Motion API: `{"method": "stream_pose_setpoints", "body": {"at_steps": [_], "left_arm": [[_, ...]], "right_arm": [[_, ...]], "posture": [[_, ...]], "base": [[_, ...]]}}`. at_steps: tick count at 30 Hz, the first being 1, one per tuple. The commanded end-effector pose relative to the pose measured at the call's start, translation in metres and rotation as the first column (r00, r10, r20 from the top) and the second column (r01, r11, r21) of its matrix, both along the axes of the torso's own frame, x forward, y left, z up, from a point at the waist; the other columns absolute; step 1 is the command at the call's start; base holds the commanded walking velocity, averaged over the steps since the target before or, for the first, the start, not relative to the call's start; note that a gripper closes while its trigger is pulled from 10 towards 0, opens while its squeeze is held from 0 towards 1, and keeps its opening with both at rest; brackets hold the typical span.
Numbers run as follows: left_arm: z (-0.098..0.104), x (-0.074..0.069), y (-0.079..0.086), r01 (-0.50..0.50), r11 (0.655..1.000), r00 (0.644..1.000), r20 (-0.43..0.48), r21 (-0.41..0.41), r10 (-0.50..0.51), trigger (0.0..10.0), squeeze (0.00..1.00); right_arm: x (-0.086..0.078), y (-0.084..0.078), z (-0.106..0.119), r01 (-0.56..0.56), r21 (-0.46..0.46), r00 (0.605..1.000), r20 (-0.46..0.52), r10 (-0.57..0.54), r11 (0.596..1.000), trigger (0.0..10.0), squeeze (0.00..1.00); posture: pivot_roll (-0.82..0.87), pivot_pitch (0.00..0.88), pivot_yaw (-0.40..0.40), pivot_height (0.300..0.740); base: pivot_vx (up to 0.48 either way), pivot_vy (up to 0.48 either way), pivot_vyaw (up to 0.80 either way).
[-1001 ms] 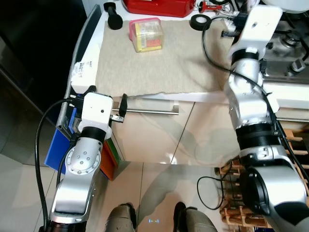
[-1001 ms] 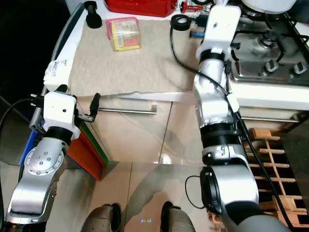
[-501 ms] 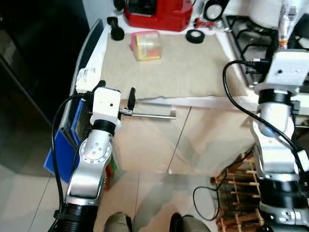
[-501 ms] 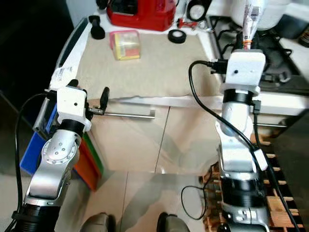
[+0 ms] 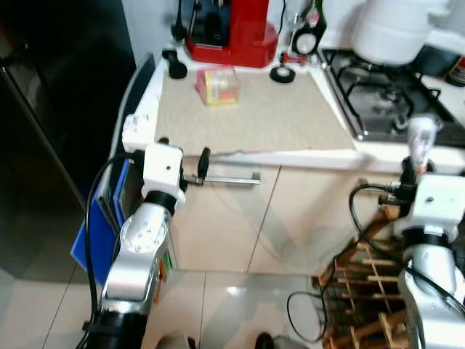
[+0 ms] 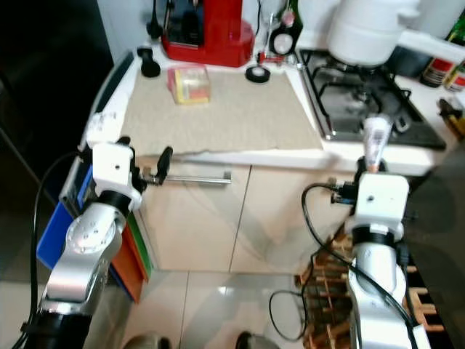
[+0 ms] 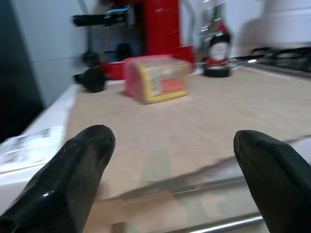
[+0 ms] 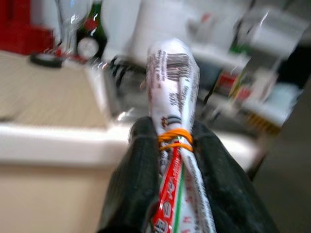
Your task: Restocking fridge
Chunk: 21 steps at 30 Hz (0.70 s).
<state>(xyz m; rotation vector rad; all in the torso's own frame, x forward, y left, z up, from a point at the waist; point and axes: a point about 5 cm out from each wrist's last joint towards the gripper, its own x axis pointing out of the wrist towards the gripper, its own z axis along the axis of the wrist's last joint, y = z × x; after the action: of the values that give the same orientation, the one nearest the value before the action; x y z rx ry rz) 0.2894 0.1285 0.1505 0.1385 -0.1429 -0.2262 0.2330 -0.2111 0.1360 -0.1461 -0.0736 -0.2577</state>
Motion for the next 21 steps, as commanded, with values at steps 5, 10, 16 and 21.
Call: {"method": "stream_pose_setpoints", "body": {"at_steps": [5,10,16,21], "left_arm": [[-0.029,-0.001,0.0,-0.005,0.998,0.991,-0.137,-0.055,-0.003,10.0,0.0],[-0.044,-0.002,0.002,-0.041,0.992,0.977,-0.214,-0.122,0.014,10.0,0.0],[-0.06,-0.004,0.014,-0.093,0.987,0.959,-0.277,-0.134,0.053,10.0,0.0],[-0.059,-0.002,0.008,-0.069,0.993,0.966,-0.255,-0.092,0.043,10.0,0.0]], "right_arm": [[0.017,0.017,-0.052,-0.023,0.326,0.969,-0.225,0.101,0.945,0.0,0.03],[0.018,0.027,-0.056,-0.078,0.315,0.958,-0.238,0.158,0.946,0.0,0.03],[0.015,0.021,-0.062,-0.072,0.334,0.952,-0.257,0.164,0.94,0.0,0.02],[0.018,0.018,-0.057,-0.067,0.317,0.96,-0.237,0.148,0.946,0.0,0.02]], "posture": [[0.13,0.0,-0.018,0.74],[0.13,0.0,-0.015,0.74],[0.12,0.0,-0.012,0.74],[0.11,0.0,-0.01,0.74]], "base": [[0.0,0.0,0.0],[0.0,0.0,0.0],[0.0,0.0,0.0],[0.0,0.0,0.0]]}}
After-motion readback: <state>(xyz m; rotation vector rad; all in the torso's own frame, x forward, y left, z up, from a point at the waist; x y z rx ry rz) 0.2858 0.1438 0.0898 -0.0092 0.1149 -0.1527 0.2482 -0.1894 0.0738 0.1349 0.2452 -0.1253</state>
